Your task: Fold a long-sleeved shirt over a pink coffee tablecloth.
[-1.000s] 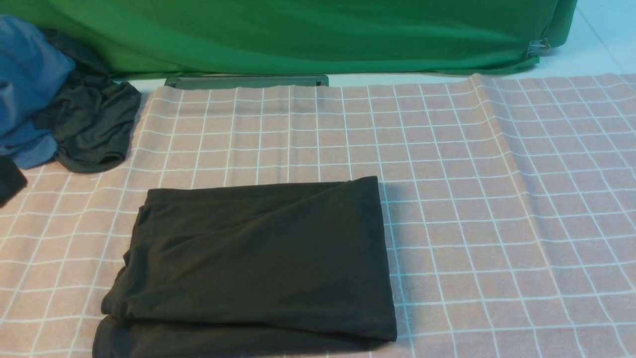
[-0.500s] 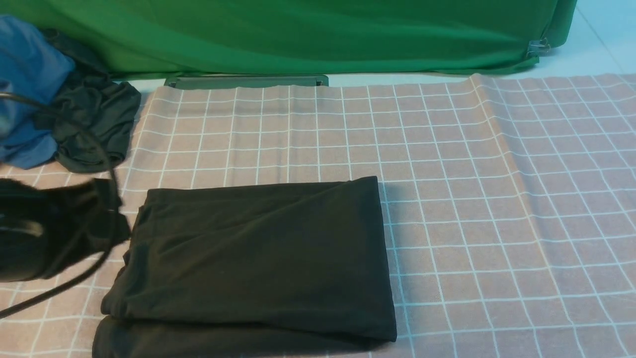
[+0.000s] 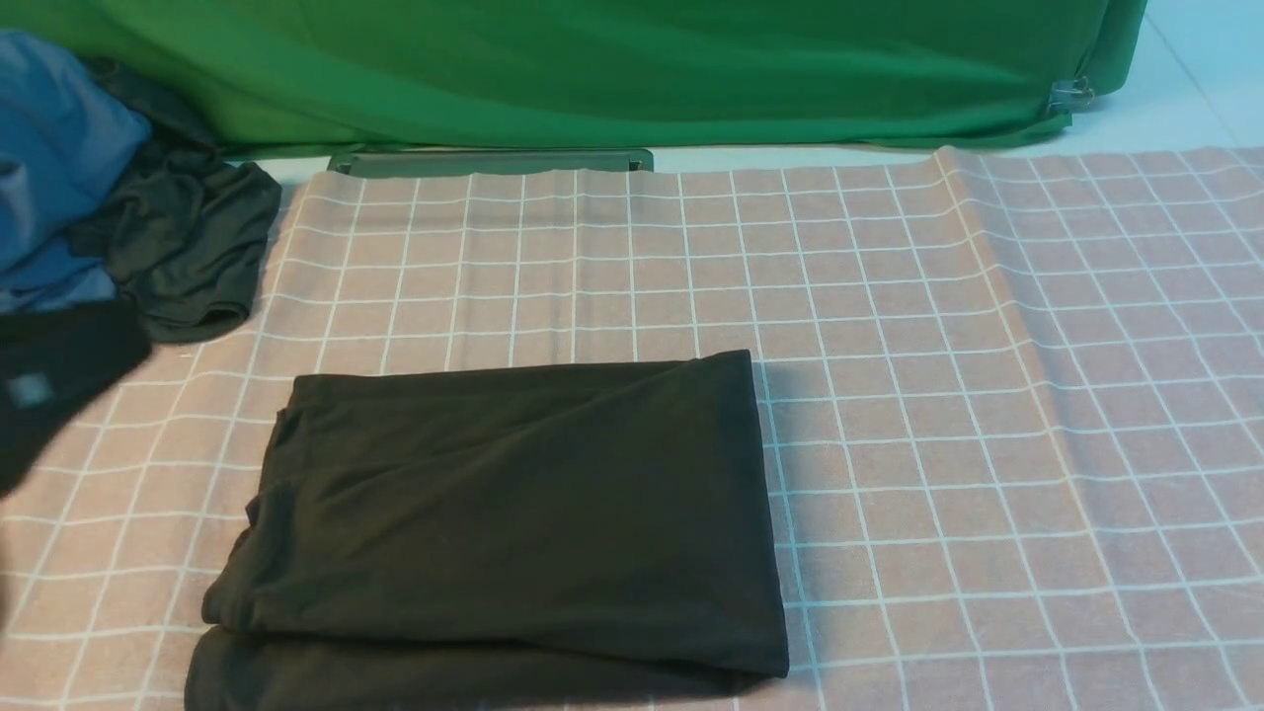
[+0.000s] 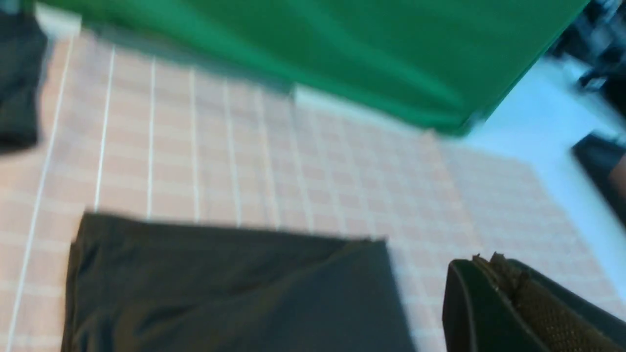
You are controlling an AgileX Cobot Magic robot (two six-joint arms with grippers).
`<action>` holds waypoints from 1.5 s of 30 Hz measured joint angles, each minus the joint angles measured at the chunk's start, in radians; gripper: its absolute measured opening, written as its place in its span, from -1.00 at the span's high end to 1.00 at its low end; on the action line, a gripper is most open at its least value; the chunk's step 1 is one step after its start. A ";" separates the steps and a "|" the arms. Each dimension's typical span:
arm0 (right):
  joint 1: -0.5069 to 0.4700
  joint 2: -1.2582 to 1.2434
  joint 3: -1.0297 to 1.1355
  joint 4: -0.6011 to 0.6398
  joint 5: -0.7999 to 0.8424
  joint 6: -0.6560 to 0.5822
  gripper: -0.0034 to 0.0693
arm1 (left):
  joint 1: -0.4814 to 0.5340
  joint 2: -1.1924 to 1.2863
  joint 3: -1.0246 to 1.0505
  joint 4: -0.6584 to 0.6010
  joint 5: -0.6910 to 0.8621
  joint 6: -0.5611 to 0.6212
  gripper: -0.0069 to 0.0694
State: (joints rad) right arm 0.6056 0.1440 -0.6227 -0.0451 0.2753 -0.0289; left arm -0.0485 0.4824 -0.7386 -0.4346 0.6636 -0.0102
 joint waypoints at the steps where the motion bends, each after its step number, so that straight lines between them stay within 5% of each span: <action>1: 0.000 0.000 0.000 0.000 0.000 0.000 0.55 | 0.000 -0.036 0.000 0.000 -0.005 -0.002 0.79; 20: 0.000 0.000 0.000 0.001 0.000 0.000 0.43 | 0.000 -0.226 0.000 0.025 0.044 0.022 0.79; 28: 0.000 0.000 0.000 0.001 0.001 0.000 0.37 | 0.000 -0.226 0.006 0.092 -0.072 0.064 0.79; 33: 0.000 0.000 0.000 0.001 0.001 0.000 0.37 | 0.000 -0.226 0.117 0.191 -0.222 0.026 0.78; 37: 0.000 0.000 0.000 0.001 0.001 0.000 0.36 | 0.000 -0.287 0.351 0.390 -0.387 -0.161 0.78; 45: 0.000 0.000 0.000 0.001 0.001 0.000 0.31 | 0.000 -0.459 0.681 0.462 -0.529 -0.223 0.78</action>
State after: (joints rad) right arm 0.6056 0.1440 -0.6227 -0.0443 0.2766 -0.0289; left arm -0.0485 0.0238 -0.0577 0.0275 0.1347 -0.2335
